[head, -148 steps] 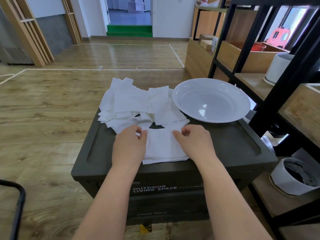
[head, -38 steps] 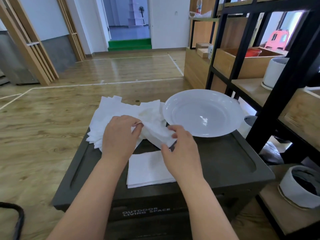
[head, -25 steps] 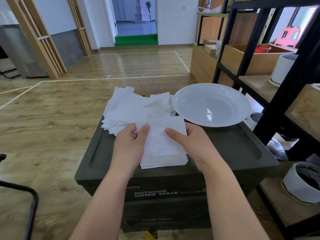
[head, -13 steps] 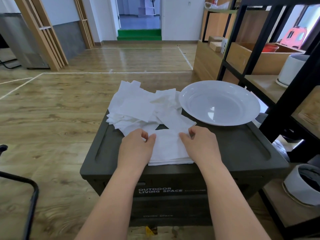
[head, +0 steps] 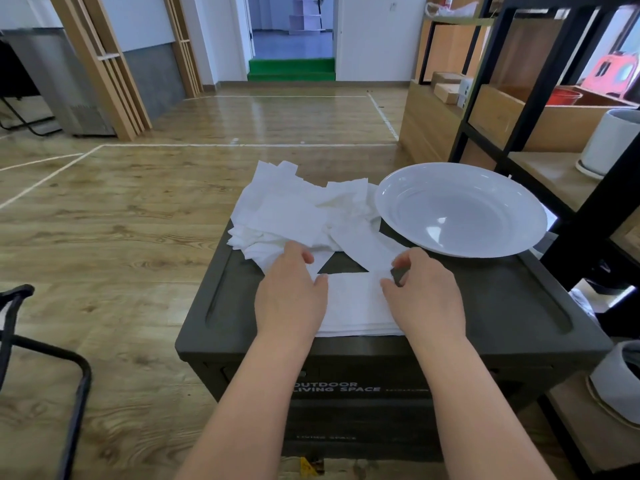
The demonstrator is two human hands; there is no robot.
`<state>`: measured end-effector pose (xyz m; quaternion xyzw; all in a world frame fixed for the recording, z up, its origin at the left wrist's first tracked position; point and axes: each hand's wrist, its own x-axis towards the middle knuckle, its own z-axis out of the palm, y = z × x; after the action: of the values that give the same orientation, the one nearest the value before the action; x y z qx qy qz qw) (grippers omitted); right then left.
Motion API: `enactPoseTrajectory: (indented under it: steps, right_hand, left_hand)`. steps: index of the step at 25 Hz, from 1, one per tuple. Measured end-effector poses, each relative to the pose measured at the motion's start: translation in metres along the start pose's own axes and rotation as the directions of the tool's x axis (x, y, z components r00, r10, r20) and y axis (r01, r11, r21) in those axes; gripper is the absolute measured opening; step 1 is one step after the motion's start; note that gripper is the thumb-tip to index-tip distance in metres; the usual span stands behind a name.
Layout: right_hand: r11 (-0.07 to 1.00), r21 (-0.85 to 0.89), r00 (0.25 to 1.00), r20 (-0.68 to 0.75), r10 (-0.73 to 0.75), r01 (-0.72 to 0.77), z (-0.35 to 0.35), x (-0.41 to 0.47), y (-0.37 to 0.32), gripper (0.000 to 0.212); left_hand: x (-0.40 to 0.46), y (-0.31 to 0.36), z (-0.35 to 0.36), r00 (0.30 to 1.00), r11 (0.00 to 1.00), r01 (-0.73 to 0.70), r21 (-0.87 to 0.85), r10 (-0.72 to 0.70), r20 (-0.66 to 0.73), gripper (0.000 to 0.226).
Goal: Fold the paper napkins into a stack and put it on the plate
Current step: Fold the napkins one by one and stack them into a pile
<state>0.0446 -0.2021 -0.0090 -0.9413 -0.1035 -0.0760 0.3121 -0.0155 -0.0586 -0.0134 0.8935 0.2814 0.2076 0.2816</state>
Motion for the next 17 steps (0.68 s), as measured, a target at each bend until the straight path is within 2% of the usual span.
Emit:
enactPoseTrajectory:
  steps: [1, 3, 4, 6, 8, 10, 17]
  right_hand:
    - [0.998, 0.024, 0.999, -0.018, -0.05, 0.05, 0.0, -0.001, -0.003, 0.018]
    - [0.994, 0.035, 0.992, 0.066, -0.107, 0.105, 0.002, -0.002, -0.01, 0.012]
    - [0.995, 0.022, 0.984, 0.148, -0.103, 0.101, 0.004, -0.003, -0.012, 0.013]
    - [0.997, -0.001, 0.963, 0.262, -0.069, 0.072, 0.006, -0.005, -0.012, 0.017]
    - [0.998, 0.011, 0.962, 0.267, -0.055, 0.054, 0.006, -0.006, -0.011, 0.018]
    - [0.998, 0.019, 0.964, 0.26, -0.062, 0.059, 0.006, -0.007, -0.011, 0.018]
    - [0.993, 0.115, 0.981, 0.185, -0.057, 0.036, 0.001, -0.004, -0.011, 0.015]
  left_hand:
    - [0.0, 0.002, 0.002, 0.999, 1.0, -0.019, -0.002, 0.019, 0.036, 0.015]
    - [0.001, 0.004, 0.007, 0.995, 0.999, -0.035, 0.019, 0.034, 0.089, 0.008]
    - [0.002, 0.005, 0.009, 0.998, 0.999, -0.037, 0.029, 0.036, 0.054, 0.011]
    - [0.011, 0.005, 0.01, 0.984, 0.99, -0.092, 0.104, 0.107, -0.141, 0.023]
    - [0.024, 0.004, 0.011, 0.948, 0.965, -0.133, 0.228, 0.191, -0.253, 0.041]
    - [0.036, 0.001, 0.014, 0.955, 0.945, -0.127, 0.3, 0.198, -0.222, 0.049]
    - [0.037, -0.002, 0.013, 0.948, 0.954, -0.149, 0.261, 0.213, -0.239, 0.024]
